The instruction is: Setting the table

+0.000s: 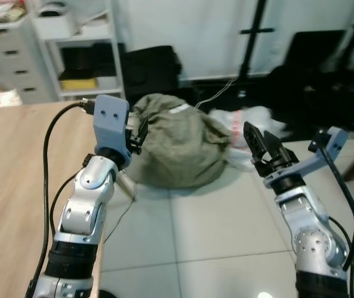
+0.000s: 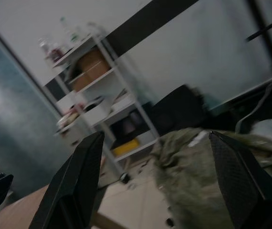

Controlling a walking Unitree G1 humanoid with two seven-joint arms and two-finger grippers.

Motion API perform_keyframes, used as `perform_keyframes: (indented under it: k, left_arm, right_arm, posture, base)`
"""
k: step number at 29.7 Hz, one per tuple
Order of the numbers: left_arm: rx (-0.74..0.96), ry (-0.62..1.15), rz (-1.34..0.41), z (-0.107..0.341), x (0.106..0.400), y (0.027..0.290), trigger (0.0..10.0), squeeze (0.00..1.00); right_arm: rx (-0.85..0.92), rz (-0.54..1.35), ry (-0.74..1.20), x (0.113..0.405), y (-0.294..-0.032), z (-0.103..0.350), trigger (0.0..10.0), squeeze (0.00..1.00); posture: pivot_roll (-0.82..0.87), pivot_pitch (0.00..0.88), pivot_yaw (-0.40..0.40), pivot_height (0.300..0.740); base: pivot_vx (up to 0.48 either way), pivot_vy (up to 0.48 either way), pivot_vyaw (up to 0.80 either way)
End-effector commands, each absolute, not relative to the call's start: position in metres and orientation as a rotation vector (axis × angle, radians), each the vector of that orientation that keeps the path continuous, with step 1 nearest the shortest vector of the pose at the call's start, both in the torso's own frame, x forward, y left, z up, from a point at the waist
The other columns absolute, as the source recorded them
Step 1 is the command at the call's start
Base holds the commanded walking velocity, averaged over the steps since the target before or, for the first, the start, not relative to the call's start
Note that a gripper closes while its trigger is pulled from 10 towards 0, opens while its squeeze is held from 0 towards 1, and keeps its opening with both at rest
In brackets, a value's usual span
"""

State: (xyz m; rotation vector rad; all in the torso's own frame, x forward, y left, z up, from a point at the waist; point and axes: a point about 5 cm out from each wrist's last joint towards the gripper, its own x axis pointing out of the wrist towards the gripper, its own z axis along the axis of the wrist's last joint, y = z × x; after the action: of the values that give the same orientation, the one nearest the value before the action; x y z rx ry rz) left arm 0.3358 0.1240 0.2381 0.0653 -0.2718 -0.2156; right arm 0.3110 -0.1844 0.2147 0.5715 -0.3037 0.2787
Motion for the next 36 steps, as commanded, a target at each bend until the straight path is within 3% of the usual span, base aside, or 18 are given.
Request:
perform_keyframes:
  k: [1, 11, 22, 36]
  left_arm:
    - [0.065, -0.254, -0.205, 0.2335, 0.3360, 0.1277, 10.0, 0.00]
    - [0.077, -0.274, -0.197, 0.2354, 0.3376, 0.1262, 10.0, 0.00]
    - [0.095, -0.282, -0.201, 0.2354, 0.3384, 0.1244, 10.0, 0.00]
    - [0.092, -0.286, -0.219, 0.2340, 0.3378, 0.1218, 10.0, 0.00]
  right_arm:
    - [0.590, 0.279, -0.288, 0.3101, -0.1821, 0.2101, 10.0, 0.00]
    - [0.567, 0.277, -0.293, 0.3101, -0.1810, 0.2104, 10.0, 0.00]
    - [0.564, 0.284, -0.290, 0.3100, -0.1780, 0.2101, 10.0, 0.00]
    - [0.577, 0.287, -0.284, 0.3108, -0.1783, 0.2086, 10.0, 0.00]
  posture:
    - [-0.05, 0.000, 0.107, 0.740]
    - [-0.05, 0.000, 0.109, 0.740]
    - [-0.05, 0.000, 0.112, 0.740]
    - [-0.05, 0.000, 0.109, 0.740]
  base:
    - [0.000, 0.000, -0.78]
    - [0.025, 0.000, -0.78]
    - [0.479, 0.000, 0.00]
    - [0.480, 0.000, -0.74]
